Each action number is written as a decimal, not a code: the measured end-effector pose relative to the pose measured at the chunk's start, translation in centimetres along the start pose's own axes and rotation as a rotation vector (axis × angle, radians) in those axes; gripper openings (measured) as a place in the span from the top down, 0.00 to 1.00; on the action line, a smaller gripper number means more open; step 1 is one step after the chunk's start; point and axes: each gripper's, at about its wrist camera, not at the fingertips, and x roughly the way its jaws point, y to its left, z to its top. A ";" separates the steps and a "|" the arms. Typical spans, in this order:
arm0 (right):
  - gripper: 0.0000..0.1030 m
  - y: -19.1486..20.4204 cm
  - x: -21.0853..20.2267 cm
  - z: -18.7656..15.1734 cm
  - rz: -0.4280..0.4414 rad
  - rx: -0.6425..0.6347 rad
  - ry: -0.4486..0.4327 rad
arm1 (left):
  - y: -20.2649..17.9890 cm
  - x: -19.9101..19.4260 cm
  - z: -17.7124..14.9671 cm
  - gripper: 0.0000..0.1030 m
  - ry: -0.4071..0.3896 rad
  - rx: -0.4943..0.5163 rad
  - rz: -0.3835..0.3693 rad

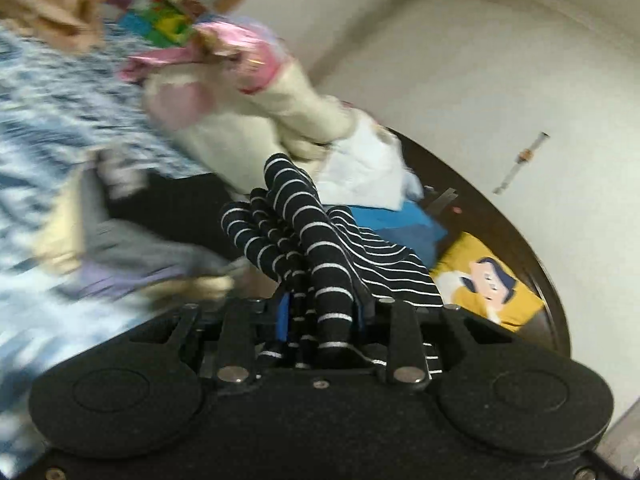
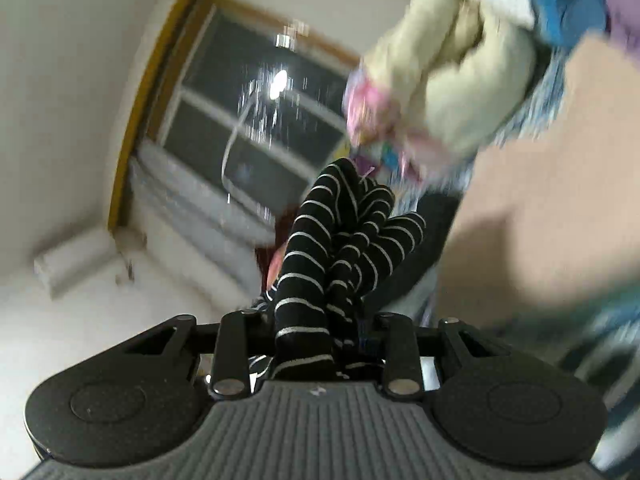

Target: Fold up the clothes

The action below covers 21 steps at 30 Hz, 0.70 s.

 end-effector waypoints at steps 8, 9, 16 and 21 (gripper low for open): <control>0.68 -6.3 -3.3 7.3 -0.045 0.075 -0.204 | -1.9 11.4 2.2 0.74 0.058 0.035 -0.167; 0.68 -7.1 -3.4 7.9 -0.048 0.082 -0.219 | -1.7 12.3 2.1 0.74 0.066 0.030 -0.180; 0.66 -11.9 -1.7 9.8 -0.283 0.060 -0.194 | 1.6 18.0 -0.2 0.70 0.185 0.050 -0.022; 0.61 -11.6 -1.4 9.5 -0.462 -0.044 -0.217 | 0.9 16.7 -1.3 0.60 0.125 0.172 0.103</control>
